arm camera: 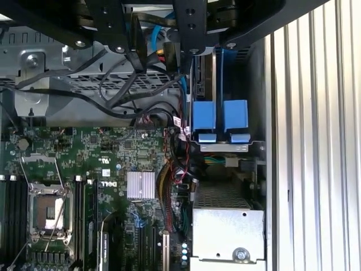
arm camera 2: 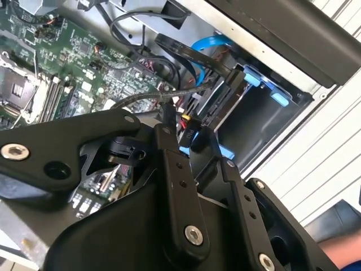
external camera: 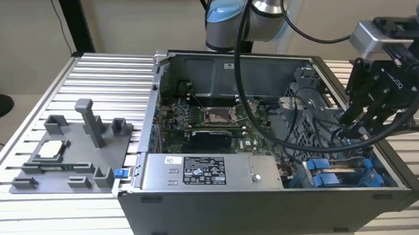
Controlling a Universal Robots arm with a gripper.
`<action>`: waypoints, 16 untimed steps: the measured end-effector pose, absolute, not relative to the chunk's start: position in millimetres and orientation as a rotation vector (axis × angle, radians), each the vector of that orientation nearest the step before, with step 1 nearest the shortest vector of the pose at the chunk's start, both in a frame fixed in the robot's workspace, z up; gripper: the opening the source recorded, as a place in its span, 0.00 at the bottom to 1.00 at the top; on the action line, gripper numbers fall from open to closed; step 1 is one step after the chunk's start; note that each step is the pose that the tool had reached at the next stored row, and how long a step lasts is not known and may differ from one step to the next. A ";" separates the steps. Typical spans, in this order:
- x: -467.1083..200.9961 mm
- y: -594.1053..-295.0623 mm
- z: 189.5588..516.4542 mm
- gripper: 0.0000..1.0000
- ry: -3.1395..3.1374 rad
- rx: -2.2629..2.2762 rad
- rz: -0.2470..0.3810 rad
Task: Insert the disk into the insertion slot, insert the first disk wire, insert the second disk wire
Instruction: 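Insert the first disk wire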
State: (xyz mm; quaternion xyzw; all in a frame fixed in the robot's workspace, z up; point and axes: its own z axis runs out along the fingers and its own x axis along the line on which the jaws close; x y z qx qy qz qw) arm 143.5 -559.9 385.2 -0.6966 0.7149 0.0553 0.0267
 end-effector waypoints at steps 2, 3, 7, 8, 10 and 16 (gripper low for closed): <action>143.6 -563.1 385.2 1.00 2.208 -2.152 0.172; 143.6 -564.7 385.2 1.00 2.208 -2.152 0.172; 143.5 -565.9 385.1 1.00 2.208 -2.152 0.172; 143.4 -565.9 385.0 1.00 2.208 -2.152 0.172; 143.2 -565.9 384.4 1.00 2.208 -2.152 0.172; 142.5 -565.8 382.6 0.00 2.208 -2.152 0.172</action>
